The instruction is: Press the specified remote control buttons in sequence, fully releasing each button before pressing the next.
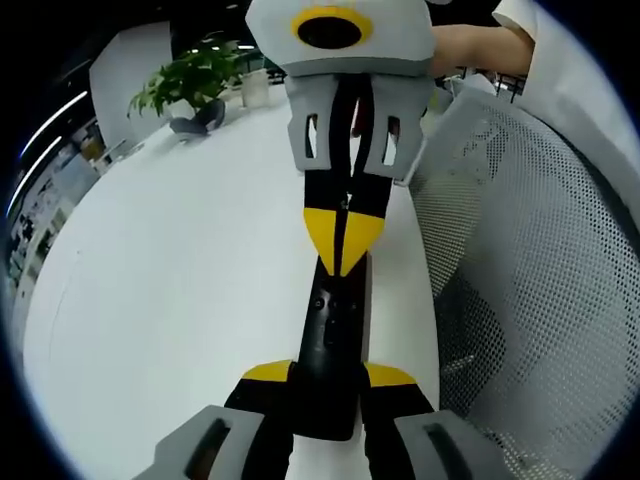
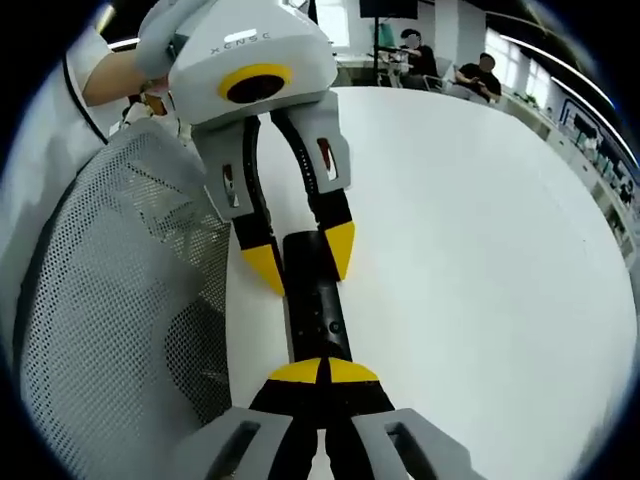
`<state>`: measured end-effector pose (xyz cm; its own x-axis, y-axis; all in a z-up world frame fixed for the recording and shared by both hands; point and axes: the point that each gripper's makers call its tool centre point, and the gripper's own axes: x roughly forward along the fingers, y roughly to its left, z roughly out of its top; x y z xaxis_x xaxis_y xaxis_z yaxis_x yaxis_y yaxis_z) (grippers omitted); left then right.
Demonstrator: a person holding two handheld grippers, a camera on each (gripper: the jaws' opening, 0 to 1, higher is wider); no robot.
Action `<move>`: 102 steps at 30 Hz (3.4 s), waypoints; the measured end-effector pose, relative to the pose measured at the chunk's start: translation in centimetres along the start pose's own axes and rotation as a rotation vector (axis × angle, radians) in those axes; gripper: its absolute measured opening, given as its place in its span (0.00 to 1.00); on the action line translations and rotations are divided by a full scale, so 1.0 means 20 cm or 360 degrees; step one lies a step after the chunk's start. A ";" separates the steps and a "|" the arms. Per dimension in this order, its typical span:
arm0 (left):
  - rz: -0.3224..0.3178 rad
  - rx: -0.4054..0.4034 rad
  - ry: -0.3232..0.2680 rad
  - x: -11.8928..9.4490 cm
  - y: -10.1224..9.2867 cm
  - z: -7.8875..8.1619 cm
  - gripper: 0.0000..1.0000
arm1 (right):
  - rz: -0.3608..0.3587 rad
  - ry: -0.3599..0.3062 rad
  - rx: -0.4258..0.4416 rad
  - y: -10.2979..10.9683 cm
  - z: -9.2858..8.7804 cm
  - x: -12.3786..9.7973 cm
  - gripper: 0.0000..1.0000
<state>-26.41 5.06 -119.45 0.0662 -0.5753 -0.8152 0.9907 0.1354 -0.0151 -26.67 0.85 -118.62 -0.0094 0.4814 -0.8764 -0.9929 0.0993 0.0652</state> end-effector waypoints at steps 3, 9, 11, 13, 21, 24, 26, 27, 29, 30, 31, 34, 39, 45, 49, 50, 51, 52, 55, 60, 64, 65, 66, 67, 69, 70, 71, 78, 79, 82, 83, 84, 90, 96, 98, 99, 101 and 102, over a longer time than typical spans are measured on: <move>0.0005 0.0003 0.0021 0.00 0.00 0.00 0.23 | -0.0091 0.0072 -0.0230 0.00 0.01 0.01 0.00; 0.0005 0.0011 0.0040 0.00 0.00 0.00 0.23 | -0.0085 -0.0022 -0.0042 0.00 0.01 0.00 0.00; 0.0008 0.0002 0.0044 0.00 0.00 0.00 0.23 | -0.0067 -0.0016 -0.0043 -0.01 0.01 0.00 0.00; 0.0009 0.0001 0.0058 0.00 0.00 0.00 0.23 | -0.0042 -0.0014 -0.0066 -0.01 0.00 0.00 0.00; 0.0012 -0.0010 0.0062 0.00 0.00 -0.01 0.23 | 0.0009 -0.0024 -0.0013 0.00 -0.03 -0.03 0.00; 0.0012 -0.0011 0.0054 0.00 0.00 0.00 0.23 | 0.0009 -0.0022 0.0008 0.00 -0.04 -0.03 0.00; 0.0011 -0.0008 0.0051 0.00 0.00 0.00 0.23 | 0.0004 -0.0012 0.0004 0.00 -0.05 -0.04 0.00; 0.0010 -0.0007 0.0050 0.00 0.00 0.00 0.23 | 0.0001 -0.0008 0.0001 0.00 -0.05 -0.04 0.00; 0.0010 -0.0006 0.0049 0.00 0.00 0.00 0.23 | -0.0008 -0.0001 -0.0001 0.01 -0.05 -0.04 0.00; 0.0010 -0.0007 0.0048 0.00 0.00 0.00 0.23 | -0.0018 0.0001 -0.0003 0.01 -0.05 -0.04 0.00; 0.0010 -0.0007 0.0045 0.00 0.00 0.00 0.23 | -0.0025 0.0002 -0.0005 0.01 -0.05 -0.04 0.00; 0.0008 0.0000 0.0038 0.00 0.00 0.00 0.23 | -0.0072 0.0019 -0.0040 0.00 -0.05 -0.03 0.00; 0.0005 0.0010 0.0047 0.00 0.00 0.00 0.23 | -0.0136 0.0009 -0.0043 0.00 -0.05 -0.03 0.00; 0.0004 0.0013 0.0050 0.00 0.00 0.00 0.23 | -0.0114 -0.0236 0.0107 -0.01 -0.04 -0.04 0.00; 0.0004 0.0011 0.0042 0.00 0.00 0.00 0.23 | -0.0117 -0.0387 0.0173 -0.01 -0.04 -0.05 0.00; 0.0004 0.0011 0.0040 0.00 0.00 0.00 0.23 | -0.0121 -0.0402 0.0153 0.00 -0.04 -0.05 0.00; 0.0004 0.0009 0.0037 0.00 0.00 0.00 0.23 | -0.0126 -0.0411 0.0129 0.00 -0.04 -0.05 0.00; 0.0005 0.0009 0.0036 0.00 0.00 0.00 0.23 | -0.0131 -0.0423 0.0105 0.00 -0.04 -0.05 0.00; 0.0005 0.0008 0.0036 0.00 0.00 0.00 0.23 | -0.0135 -0.0403 0.0038 0.01 -0.02 -0.04 0.00; 0.0005 0.0010 0.0036 0.00 0.00 0.00 0.23 | -0.0111 -0.0243 -0.0136 0.01 0.00 -0.02 0.00; 0.0004 0.0016 0.0035 0.00 0.00 0.00 0.23 | -0.0092 -0.0002 -0.0206 0.01 0.00 0.00 0.00; 0.0003 0.0018 0.0035 0.00 0.00 0.00 0.23 | -0.0094 0.0049 -0.0212 0.00 0.00 0.00 0.00; 0.0004 0.0018 0.0038 0.00 0.00 0.00 0.23 | -0.0101 0.0125 -0.0243 0.00 0.00 0.00 0.00; 0.0004 0.0023 0.0041 0.00 0.00 0.00 0.23 | -0.0111 0.0165 -0.0265 0.00 0.01 0.01 0.00; 0.0003 0.0026 0.0036 0.00 0.00 0.00 0.23 | -0.0129 0.0168 -0.0194 -0.01 0.02 0.02 0.00; 0.0002 0.0026 0.0027 0.00 0.00 0.00 0.23 | -0.0132 0.0163 -0.0177 -0.01 0.02 0.02 0.00; 0.0002 0.0024 0.0021 0.00 0.00 0.00 0.23 | -0.0138 0.0124 -0.0094 -0.01 0.01 0.01 0.00; 0.0001 0.0024 0.0002 -0.01 -0.01 0.00 0.23 | -0.0225 -0.0162 0.0201 -0.02 0.03 -0.02 0.00; -0.0002 0.0030 0.0001 -0.01 -0.01 0.00 0.23 | -0.0267 -0.0178 0.0222 -0.03 0.04 -0.03 0.00; -0.0012 0.0041 -0.0004 -0.01 -0.01 0.00 0.23 | -0.0280 -0.0193 0.0230 -0.03 0.08 -0.03 0.00; -0.0013 0.0044 -0.0004 -0.01 -0.01 0.00 0.23 | -0.0275 -0.0189 0.0230 -0.03 0.09 -0.02 0.00; -0.0013 0.0043 -0.0004 -0.01 -0.01 0.00 0.23 | -0.0249 -0.0157 0.0207 -0.01 0.09 0.00 0.00; -0.0011 0.0039 -0.0018 -0.01 -0.01 0.00 0.23 | -0.0330 -0.0064 0.0113 0.01 0.07 0.02 0.00; -0.0017 0.0049 -0.0058 -0.02 -0.01 0.00 0.23 | -0.0417 -0.0040 0.0141 0.00 0.07 0.02 0.00; -0.0020 0.0050 -0.0068 -0.02 -0.01 0.00 0.23 | -0.0435 -0.0074 0.0198 0.00 0.07 0.02 0.00; -0.0021 0.0051 -0.0070 -0.02 -0.01 0.00 0.23 | -0.0440 -0.0089 0.0210 0.00 0.07 0.02 0.00; -0.0016 0.0034 -0.0080 -0.02 -0.01 0.00 0.23 | -0.0449 -0.0093 0.0230 0.00 0.07 0.01 0.00; -0.0017 0.0049 -0.0081 -0.02 -0.01 0.00 0.23 | -0.0436 -0.0085 0.0214 0.03 0.08 0.01 0.00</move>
<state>-26.60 5.18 -119.10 0.0606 -0.6168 -0.7847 0.9945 0.1046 -0.0054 -27.00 2.33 -118.03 0.2661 0.4656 -0.8440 -0.9330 0.3445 -0.1041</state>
